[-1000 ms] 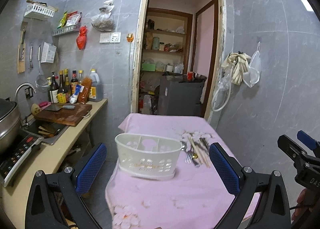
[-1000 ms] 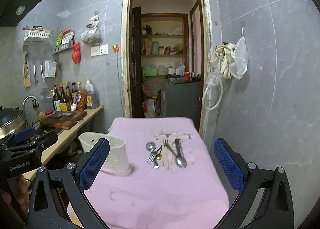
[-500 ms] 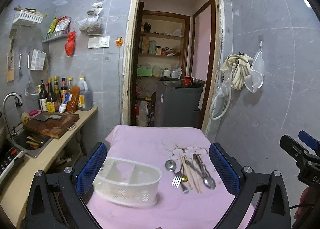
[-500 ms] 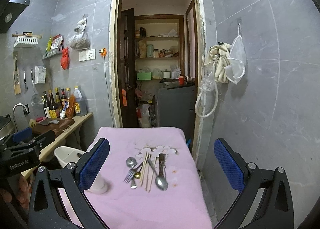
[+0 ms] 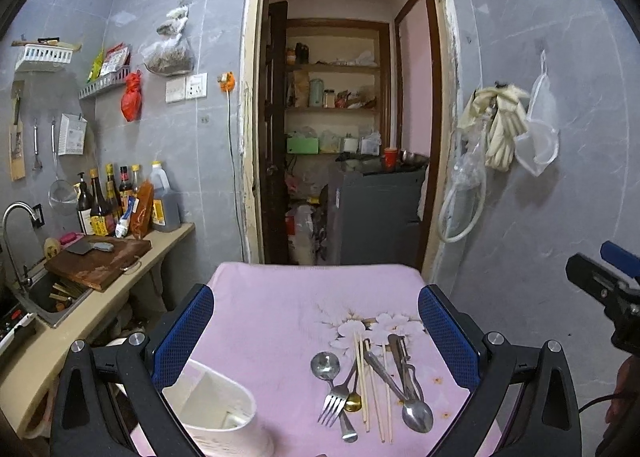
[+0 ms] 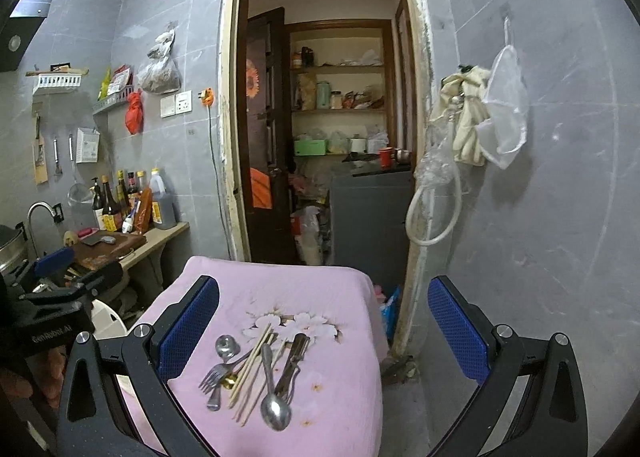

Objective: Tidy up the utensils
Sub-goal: 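Move both tools down toward the pile of utensils on the pink cloth, then grasp a silver spoon with the left tool while the right tool grasps another silver spoon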

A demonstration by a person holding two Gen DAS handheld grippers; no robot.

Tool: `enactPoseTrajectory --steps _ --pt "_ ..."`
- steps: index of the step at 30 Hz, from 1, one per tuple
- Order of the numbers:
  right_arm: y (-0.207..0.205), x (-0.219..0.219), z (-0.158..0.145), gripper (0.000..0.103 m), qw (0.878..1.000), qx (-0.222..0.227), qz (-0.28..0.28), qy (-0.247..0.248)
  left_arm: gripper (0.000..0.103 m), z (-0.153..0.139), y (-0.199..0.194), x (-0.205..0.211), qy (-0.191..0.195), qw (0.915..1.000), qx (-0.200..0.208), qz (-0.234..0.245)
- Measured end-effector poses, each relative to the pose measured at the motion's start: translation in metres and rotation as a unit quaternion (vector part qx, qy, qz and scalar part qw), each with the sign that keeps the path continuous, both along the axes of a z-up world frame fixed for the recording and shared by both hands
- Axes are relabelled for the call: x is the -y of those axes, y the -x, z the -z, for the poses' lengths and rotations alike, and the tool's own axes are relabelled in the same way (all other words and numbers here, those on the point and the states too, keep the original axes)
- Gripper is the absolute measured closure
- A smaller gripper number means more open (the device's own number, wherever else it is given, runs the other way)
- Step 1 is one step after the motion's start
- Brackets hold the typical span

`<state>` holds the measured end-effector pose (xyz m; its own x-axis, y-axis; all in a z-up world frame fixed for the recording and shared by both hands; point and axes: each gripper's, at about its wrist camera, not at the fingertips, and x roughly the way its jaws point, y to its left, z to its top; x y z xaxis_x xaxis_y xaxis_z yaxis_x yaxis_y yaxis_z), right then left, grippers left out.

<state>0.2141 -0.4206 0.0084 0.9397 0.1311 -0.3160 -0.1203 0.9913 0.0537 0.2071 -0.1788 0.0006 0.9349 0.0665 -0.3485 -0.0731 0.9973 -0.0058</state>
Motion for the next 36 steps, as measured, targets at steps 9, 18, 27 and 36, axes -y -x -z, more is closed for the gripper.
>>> enactPoseTrajectory --steps 9,18,27,36 --pt "-0.06 0.034 0.046 0.028 0.997 -0.048 -0.041 -0.043 0.012 0.029 -0.046 0.03 -0.005 0.9986 -0.046 0.024" --pt "-0.114 0.038 0.111 0.062 0.986 -0.134 -0.065 -0.074 0.06 0.085 -0.104 0.041 0.032 0.9851 -0.156 0.065" --pt "-0.151 0.007 0.177 0.065 0.972 -0.199 -0.088 -0.092 0.069 0.141 -0.145 0.024 0.036 0.9697 -0.241 -0.008" --pt "-0.193 -0.024 0.221 0.065 0.956 -0.256 -0.1 -0.097 0.069 0.168 -0.169 -0.007 0.094 0.9582 -0.266 -0.045"
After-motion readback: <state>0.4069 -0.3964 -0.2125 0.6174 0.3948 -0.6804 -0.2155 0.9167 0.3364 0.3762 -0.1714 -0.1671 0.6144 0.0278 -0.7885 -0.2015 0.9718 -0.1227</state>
